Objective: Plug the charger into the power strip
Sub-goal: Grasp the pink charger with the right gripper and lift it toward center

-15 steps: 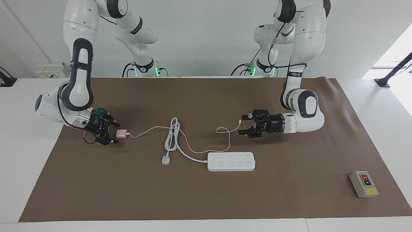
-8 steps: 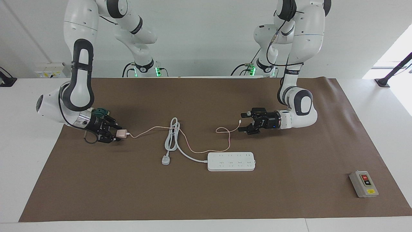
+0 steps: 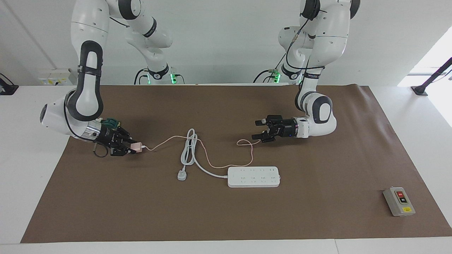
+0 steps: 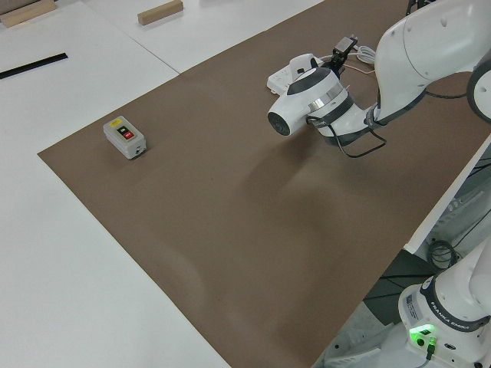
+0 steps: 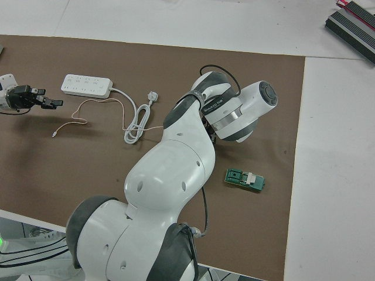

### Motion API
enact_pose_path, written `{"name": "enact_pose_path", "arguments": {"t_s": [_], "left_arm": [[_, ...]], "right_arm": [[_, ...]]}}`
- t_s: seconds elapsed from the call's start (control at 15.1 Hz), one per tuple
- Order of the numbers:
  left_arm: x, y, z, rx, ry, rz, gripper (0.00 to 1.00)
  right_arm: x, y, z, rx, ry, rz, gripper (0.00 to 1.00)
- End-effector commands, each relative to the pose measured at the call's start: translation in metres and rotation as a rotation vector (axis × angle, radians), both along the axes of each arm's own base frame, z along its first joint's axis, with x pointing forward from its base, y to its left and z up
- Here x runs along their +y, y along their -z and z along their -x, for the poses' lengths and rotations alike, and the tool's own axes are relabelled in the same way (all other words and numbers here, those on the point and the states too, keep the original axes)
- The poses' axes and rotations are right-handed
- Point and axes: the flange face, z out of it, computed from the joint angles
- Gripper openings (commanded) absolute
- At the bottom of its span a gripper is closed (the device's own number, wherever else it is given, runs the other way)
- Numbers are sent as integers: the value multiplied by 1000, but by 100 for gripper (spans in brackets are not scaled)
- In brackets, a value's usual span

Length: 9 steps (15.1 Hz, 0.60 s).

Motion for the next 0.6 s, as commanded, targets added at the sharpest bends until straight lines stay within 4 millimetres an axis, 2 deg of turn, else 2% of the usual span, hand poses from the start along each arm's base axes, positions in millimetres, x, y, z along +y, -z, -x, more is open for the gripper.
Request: {"name": "enact_pose_path", "arguments": {"t_s": [0.0, 0.2, 0.33, 0.4, 0.53], "left_arm": [[-12, -9, -1, 20, -22, -23, 100], [-27, -11, -3, 25, -17, -20, 100], [-33, -9, -5, 31, -14, -25, 100], [-34, -7, -5, 33, -14, -26, 100], [-37, -9, -7, 35, -22, -13, 100]], "right_arm": [[43, -59, -7, 1, 30, -11, 0], [108, -109, -7, -33, -18, -9, 0], [151, -131, -1, -34, -48, -11, 0], [168, -142, 4, -41, -70, -16, 0], [180, -175, 20, -38, -116, -71, 0]]}}
